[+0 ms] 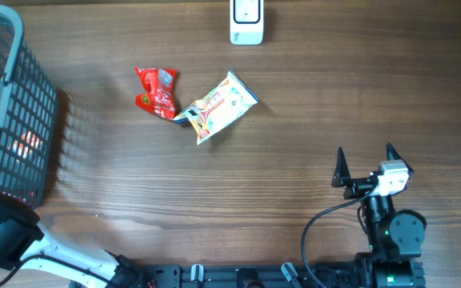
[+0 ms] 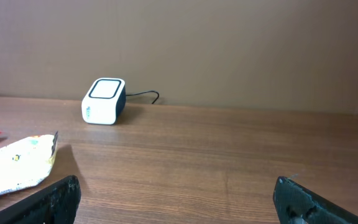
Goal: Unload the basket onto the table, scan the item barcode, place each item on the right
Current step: 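Move the left gripper back over the basket and lower it, then grasp the small orange box in the basket with the left gripper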
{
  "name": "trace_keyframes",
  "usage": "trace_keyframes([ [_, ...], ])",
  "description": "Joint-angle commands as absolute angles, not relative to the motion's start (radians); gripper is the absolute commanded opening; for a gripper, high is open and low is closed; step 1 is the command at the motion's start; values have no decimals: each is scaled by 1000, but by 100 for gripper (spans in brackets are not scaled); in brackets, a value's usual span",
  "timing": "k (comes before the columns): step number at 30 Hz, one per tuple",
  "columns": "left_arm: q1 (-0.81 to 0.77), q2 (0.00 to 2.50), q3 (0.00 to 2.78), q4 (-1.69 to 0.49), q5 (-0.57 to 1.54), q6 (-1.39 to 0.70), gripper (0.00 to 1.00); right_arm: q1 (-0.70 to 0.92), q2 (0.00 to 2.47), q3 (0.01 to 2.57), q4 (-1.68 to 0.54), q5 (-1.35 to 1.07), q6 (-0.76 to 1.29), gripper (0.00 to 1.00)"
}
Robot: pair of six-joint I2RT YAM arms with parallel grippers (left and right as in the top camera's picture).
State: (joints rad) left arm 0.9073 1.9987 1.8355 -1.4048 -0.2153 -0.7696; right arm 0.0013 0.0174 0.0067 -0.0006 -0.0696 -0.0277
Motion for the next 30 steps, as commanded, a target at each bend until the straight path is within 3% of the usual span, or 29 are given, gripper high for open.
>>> trace_keyframes([
  [1,912,1992,1831,-1362,-124,-736,100,6,10,5,1,-56,-20,100],
  [7,907,1992,1831,-1271,39,-731,100,6,10,5,1,-56,-19,100],
  [10,879,1993,1831,-1208,125,-615,96,6,10,5,1,-56,-20,100],
  [24,742,1996,1831,-1135,-130,-531,98,6,10,5,1,-56,-19,100],
  [30,744,2021,1831,-1135,-81,-648,100,6,10,5,1,-56,-20,100],
])
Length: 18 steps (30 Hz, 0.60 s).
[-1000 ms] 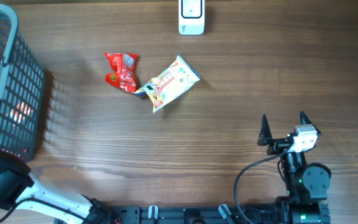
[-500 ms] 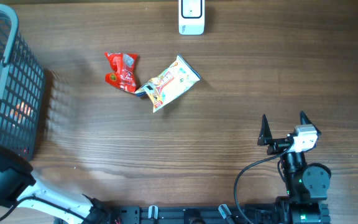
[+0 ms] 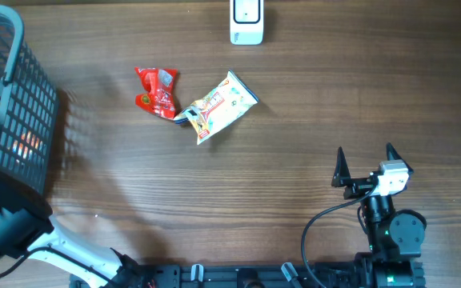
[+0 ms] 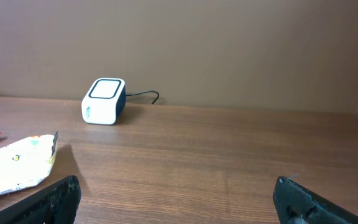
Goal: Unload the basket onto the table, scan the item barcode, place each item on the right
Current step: 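Grasp the small orange box in the basket with the left gripper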
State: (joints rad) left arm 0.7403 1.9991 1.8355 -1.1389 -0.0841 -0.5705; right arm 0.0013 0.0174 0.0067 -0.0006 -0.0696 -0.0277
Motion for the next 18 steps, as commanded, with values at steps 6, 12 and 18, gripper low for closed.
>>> trace_keyframes([
  [6,743,2074,1831,-1099,9,-689,100,6,10,5,1,-56,-20,100],
  [12,743,2142,1831,-1098,7,-689,100,6,10,5,1,-56,-20,100],
  [18,743,2198,1831,-1100,7,-689,100,6,10,5,1,-56,-20,100],
])
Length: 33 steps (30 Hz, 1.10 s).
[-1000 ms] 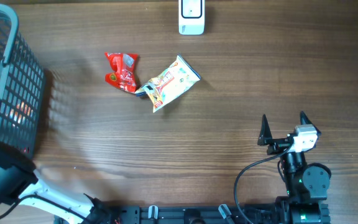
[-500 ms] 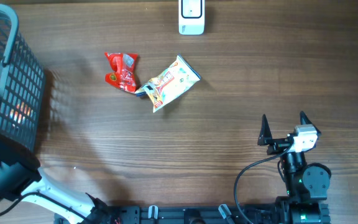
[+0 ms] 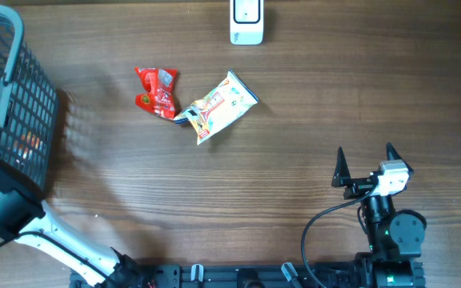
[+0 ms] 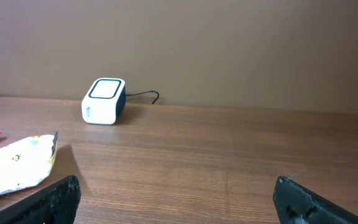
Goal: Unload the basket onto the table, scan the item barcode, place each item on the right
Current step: 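Grasp the small orange box in the basket with the left gripper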
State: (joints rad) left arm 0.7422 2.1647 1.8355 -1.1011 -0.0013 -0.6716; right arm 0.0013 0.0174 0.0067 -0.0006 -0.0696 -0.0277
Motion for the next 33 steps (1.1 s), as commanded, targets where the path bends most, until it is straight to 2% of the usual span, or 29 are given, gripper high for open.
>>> trace_keyframes([
  [1,743,2206,1831,-1100,8,-689,100,6,10,5,1,-56,-20,100],
  [10,743,2213,1831,-1131,86,-696,100,6,10,5,1,-56,-20,100],
  [21,744,2226,1777,-1137,33,-843,98,6,10,5,1,-56,-20,100],
  [26,744,2226,1777,-1128,32,-846,98,6,10,5,1,-56,-20,100],
  [33,744,2228,1776,-1087,33,-846,90,6,10,5,1,-56,-20,100],
])
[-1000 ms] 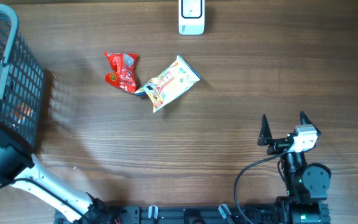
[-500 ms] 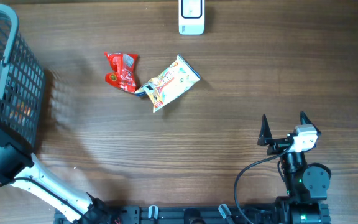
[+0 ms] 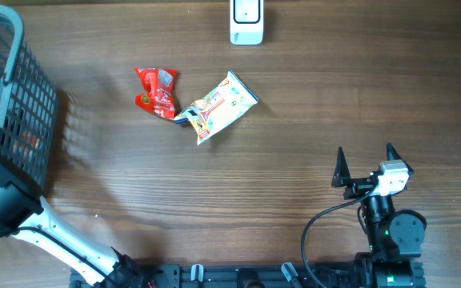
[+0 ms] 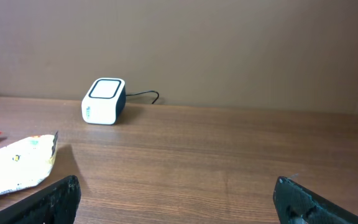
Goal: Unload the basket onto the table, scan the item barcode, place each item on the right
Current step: 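Grasp the small orange box in the basket with the left gripper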
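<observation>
The white barcode scanner (image 3: 246, 22) (image 4: 104, 101) stands at the table's far edge, its cable trailing behind. A red snack packet (image 3: 157, 92) and a white-and-yellow packet (image 3: 218, 106) (image 4: 14, 165) lie touching each other left of centre. My right gripper (image 3: 366, 164) (image 4: 176, 202) rests open and empty near the front right, pointing toward the scanner. My left arm (image 3: 2, 208) reaches over the dark mesh basket (image 3: 30, 96) at the left edge. Its fingers are hidden by the arm and the basket wall.
The basket holds something orange, dimly seen through the mesh. A brown wall rises behind the scanner in the right wrist view. Bare wooden table lies between the packets and my right gripper.
My left arm has shifted slightly over the basket at the left edge. The packets, the scanner and my right gripper are where they were.
At first my left arm lay low at the front left corner, beside the basket. By the later moments it stood over the basket's left side, and it stays there now. The right arm and both packets have kept still throughout.
</observation>
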{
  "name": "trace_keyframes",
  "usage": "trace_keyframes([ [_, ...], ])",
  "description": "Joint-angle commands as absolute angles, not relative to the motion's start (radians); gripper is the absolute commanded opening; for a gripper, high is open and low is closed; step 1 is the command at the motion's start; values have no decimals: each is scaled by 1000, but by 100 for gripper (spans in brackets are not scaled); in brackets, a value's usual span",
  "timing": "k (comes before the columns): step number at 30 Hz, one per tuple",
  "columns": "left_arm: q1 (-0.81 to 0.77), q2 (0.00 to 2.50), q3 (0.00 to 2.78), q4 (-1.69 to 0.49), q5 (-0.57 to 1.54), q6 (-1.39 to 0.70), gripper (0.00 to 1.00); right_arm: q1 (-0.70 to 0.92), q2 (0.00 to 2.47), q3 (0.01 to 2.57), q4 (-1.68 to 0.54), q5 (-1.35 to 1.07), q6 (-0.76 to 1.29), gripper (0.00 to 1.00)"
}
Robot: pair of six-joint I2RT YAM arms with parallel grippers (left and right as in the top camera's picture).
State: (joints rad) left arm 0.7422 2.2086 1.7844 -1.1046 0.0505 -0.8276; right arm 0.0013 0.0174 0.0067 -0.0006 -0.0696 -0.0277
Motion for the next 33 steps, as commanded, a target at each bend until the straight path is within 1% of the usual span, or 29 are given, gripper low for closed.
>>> trace_keyframes([
  [1,744,2228,1772,-1078,33,-846,88,6,10,5,1,-56,-20,100],
  [6,744,2228,1750,-1057,32,-846,64,6,10,5,1,-56,-20,100],
  [7,744,2228,1749,-1058,29,-846,59,6,10,5,1,-56,-19,100],
  [8,744,2228,1749,-1057,25,-845,50,6,10,5,1,-56,-19,100],
  [9,744,2228,1749,-1057,25,-845,43,6,10,5,1,-56,-20,100],
  [10,744,2228,1749,-1057,25,-846,33,6,10,5,1,-56,-19,100],
  [11,744,2228,1749,-1058,25,-845,27,6,10,5,1,-56,-19,100],
  [12,744,2228,1749,-1058,25,-845,19,6,10,5,1,-56,-20,100],
  [15,744,2228,1750,-1057,26,-845,4,6,10,5,1,-56,-20,100],
  [19,745,2225,1762,-1062,39,-832,4,6,10,5,1,-56,-20,100],
  [21,746,2217,1788,-1062,89,-791,4,6,10,5,1,-56,-20,100],
  [25,749,2178,1832,-1061,147,-789,4,6,10,5,1,-56,-19,100],
  [33,749,2030,1919,-1048,135,-789,4,6,10,5,1,-56,-20,100],
])
